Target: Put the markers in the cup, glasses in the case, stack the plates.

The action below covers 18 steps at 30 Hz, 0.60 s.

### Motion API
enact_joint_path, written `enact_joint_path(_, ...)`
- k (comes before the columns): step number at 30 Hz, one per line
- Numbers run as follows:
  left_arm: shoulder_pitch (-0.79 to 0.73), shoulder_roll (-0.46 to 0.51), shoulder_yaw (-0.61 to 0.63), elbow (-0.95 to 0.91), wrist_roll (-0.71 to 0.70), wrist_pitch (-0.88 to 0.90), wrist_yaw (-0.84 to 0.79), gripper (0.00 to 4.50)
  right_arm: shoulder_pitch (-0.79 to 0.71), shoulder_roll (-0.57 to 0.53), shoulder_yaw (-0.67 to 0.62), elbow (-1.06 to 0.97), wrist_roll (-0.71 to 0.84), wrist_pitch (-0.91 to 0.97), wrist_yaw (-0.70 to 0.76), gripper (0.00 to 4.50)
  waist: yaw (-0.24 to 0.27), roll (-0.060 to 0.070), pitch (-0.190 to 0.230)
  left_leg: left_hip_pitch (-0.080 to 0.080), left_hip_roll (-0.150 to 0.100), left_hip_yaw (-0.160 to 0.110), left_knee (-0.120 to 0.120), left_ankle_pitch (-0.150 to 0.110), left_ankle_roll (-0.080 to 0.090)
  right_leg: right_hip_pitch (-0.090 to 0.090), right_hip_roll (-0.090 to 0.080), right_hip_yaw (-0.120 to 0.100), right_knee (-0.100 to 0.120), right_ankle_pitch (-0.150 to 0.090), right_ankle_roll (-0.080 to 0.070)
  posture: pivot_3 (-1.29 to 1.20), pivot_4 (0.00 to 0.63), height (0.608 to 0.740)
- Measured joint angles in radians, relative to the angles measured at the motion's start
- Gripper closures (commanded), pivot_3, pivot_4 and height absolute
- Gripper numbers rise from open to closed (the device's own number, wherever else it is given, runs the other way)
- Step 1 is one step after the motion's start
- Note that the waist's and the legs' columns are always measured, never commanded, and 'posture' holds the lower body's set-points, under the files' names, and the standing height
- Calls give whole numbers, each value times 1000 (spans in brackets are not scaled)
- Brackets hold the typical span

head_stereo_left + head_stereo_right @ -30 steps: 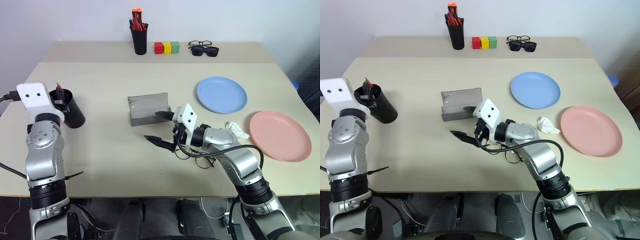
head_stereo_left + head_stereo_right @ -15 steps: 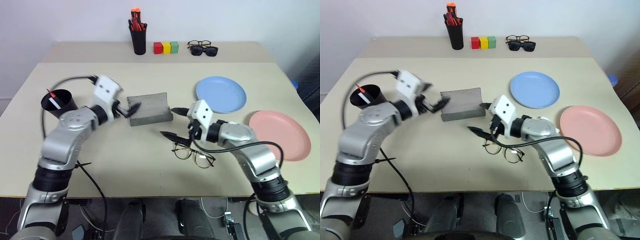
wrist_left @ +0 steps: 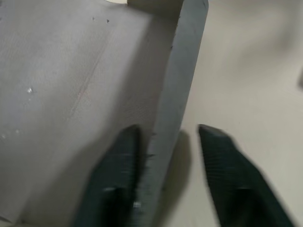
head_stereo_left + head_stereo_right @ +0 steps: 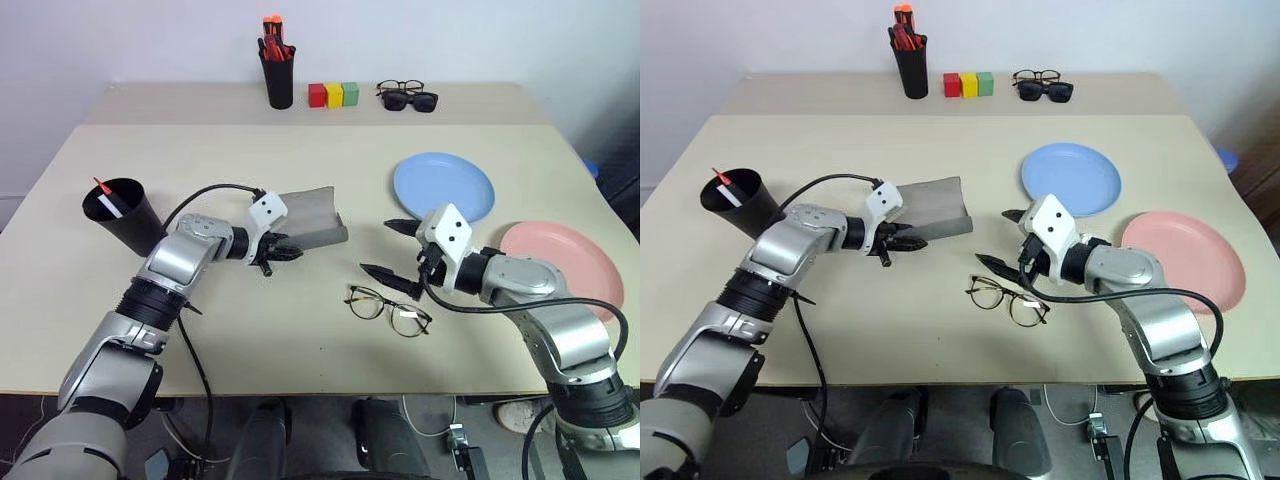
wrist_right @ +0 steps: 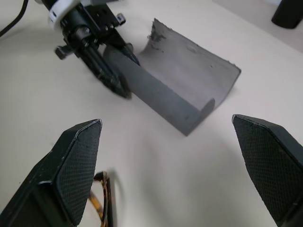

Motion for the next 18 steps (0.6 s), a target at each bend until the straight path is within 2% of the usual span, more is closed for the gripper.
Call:
enact_joint_path(1, 0, 0, -5, 7, 10, -27, -20, 4435, 7, -4, -4, -7, 1, 7, -5, 0, 0, 0, 0, 0, 0, 0, 0, 0, 0, 0, 0, 0, 0, 0, 0, 0, 150, 740)
enact_joint_path(4, 13, 25, -22, -11, 44, -183, -96, 4435, 25, -22, -18, -45, 22, 51, -11, 0, 0, 0, 0, 0, 0, 0, 0, 0, 0, 0, 0, 0, 0, 0, 0, 0, 150, 740)
enact_joint_path(5, 31, 49, -29, -39, 55, -269, -144, 4435, 52, -47, -30, -74, 38, 80, -7, 0, 1, 0, 0, 0, 0, 0, -1, 0, 0, 0, 0, 0, -1, 0, -1, 0, 150, 740)
enact_joint_path(8, 55, 100, -43, -79, 71, -364, -253, 4435, 111, -121, -44, -116, 59, 132, 21, 0, 4, 0, 0, -1, 0, 0, -1, 0, 1, 0, 0, 0, -1, -1, -1, 0, 150, 740)
enact_joint_path(11, 59, 109, -44, -90, 70, -363, -309, 3618, 123, -148, -44, -142, 71, 161, 36, 0, 2, 1, 0, -1, 0, 0, 0, -1, 1, 0, 0, 0, -1, -1, -1, 0, 150, 740)
enact_joint_path(15, 69, 80, -39, -88, 82, -397, -289, 1664, 120, -181, -31, -150, 73, 181, 53, 0, 2, 0, 0, -1, 0, 0, 1, -1, 2, 1, 0, 0, -1, -1, -1, 0, 150, 740)
enact_joint_path(18, 78, 68, -19, -88, 105, -438, -248, 1664, 119, -209, -1, -150, 69, 186, 69, 0, 2, 0, 0, -1, 0, 0, 1, -1, 2, 0, 0, 0, 0, -1, -1, 0, 150, 740)
